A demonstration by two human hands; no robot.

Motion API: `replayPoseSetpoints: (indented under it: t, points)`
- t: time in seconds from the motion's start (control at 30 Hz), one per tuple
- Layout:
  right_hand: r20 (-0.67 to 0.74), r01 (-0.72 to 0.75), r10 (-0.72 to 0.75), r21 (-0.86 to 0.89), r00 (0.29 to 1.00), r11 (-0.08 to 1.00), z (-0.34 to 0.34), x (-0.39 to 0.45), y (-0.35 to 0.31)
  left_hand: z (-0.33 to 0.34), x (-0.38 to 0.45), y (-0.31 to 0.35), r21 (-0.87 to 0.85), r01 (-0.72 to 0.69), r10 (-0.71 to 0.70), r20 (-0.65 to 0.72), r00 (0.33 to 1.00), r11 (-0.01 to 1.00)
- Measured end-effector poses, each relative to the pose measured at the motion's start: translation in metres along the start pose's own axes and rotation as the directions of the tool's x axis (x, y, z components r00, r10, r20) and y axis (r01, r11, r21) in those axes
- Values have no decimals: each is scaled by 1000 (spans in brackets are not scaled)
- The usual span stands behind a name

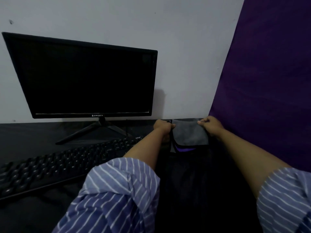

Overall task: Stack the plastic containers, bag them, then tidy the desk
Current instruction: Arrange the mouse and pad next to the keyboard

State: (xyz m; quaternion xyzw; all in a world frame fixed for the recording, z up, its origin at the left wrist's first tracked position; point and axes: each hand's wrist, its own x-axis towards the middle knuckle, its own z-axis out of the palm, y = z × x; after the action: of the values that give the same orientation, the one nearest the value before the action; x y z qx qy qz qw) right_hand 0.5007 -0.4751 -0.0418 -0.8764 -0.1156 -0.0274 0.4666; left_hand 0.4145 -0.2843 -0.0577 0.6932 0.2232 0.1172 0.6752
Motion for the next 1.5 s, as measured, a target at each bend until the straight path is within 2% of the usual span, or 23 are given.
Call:
replayPoseSetpoints:
  t: [0.27, 0.5, 0.8, 0.93, 1.0, 1.07, 1.13, 1.23, 1.33, 1.5]
  points:
    - [47, -22, 23, -30, 999, 999, 27, 56, 16, 8, 49, -7, 89, 36, -34, -22, 999, 995]
    - [49, 2, -1, -27, 999, 1000, 47, 76, 29, 2, 73, -10, 353, -31, 45, -30, 999, 935]
    - [21, 12, -8, -200, 1000, 980, 55, 83, 41, -2, 85, -15, 643, -131, 142, 35, 989, 754]
    - [-28, 10, -16, -201, 999, 980, 54, 78, 42, -3, 84, -22, 799, -180, 227, 56, 972, 574]
    - [-64, 51, -69, -251, 996, 967, 53, 73, 44, -6, 81, -23, 819, -253, 301, 103, 948, 515]
    - [-80, 84, -114, -314, 990, 946, 52, 65, 44, -8, 78, -23, 786, -334, 332, 175, 927, 520]
    - [-60, 112, -145, -384, 988, 917, 51, 56, 41, -10, 76, -21, 751, -389, 278, 279, 919, 533]
    - [27, 117, -121, -532, 992, 838, 52, 42, 35, -10, 69, -18, 818, -422, 90, 423, 902, 392]
    - [123, 99, -19, -685, 992, 721, 53, 32, 34, -9, 62, -19, 867, -431, 12, 443, 897, 250]
    - [201, 151, 14, -779, 979, 609, 56, 28, 32, 0, 49, -23, 897, -389, -18, 401, 916, 209]
